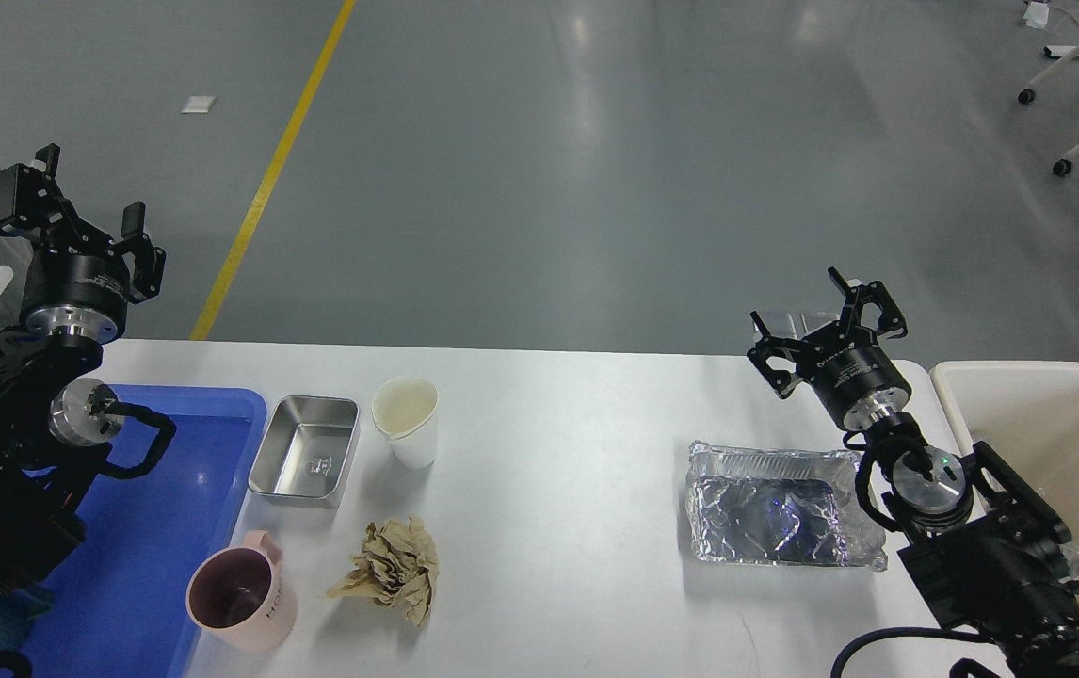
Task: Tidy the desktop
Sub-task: 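Swing the left arm outward toward the blue tray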
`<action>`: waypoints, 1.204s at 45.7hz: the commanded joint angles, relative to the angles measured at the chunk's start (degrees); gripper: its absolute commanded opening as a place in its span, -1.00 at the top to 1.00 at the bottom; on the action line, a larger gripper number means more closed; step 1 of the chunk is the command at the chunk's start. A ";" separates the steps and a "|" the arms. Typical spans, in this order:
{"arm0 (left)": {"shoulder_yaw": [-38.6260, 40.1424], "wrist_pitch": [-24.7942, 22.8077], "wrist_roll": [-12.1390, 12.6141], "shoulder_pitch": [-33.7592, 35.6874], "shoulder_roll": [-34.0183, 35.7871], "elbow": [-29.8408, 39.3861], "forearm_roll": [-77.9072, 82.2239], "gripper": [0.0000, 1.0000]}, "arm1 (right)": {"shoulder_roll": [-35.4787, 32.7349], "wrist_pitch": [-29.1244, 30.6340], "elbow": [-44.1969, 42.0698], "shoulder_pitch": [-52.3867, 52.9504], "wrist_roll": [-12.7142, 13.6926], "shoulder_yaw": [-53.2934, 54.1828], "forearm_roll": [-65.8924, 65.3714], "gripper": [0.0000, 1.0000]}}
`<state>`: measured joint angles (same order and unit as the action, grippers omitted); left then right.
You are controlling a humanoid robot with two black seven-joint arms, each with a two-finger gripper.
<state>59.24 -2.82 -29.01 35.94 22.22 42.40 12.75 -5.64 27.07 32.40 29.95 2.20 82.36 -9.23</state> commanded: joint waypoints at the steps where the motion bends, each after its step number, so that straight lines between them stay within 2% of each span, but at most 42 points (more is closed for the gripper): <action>1: -0.27 0.19 0.00 0.01 -0.25 -0.04 0.00 -0.94 | -0.16 0.00 0.03 -0.07 0.00 0.00 0.00 -1.00; 16: -1.32 -0.08 -0.70 0.27 -1.39 -0.04 1.05 -0.95 | -0.25 0.00 0.12 -0.50 0.00 0.00 0.00 -1.00; 33: -8.97 0.19 0.97 3.70 -0.95 2.86 2.28 -0.94 | -0.87 0.00 0.38 -0.77 0.00 0.09 0.00 -1.00; 39: -13.01 0.71 4.66 4.23 1.07 6.90 2.63 -0.94 | -1.13 0.00 0.47 -0.86 0.00 0.08 0.00 -1.00; 44: -16.70 1.24 5.19 4.05 4.67 12.34 3.95 -0.91 | -1.57 0.00 0.64 -1.12 0.00 0.09 0.00 -1.00; 47: -18.54 3.52 5.28 3.79 7.83 16.91 4.30 -0.88 | -1.66 0.00 0.64 -1.21 0.00 0.09 0.00 -1.00; 55: -25.58 7.83 8.17 3.79 16.88 27.02 6.06 -0.87 | -2.01 0.09 0.82 -1.56 0.00 0.00 0.00 -1.00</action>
<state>37.77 2.59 -22.54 39.72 33.43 63.22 17.50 -7.56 27.07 33.13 28.51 2.20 82.44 -9.23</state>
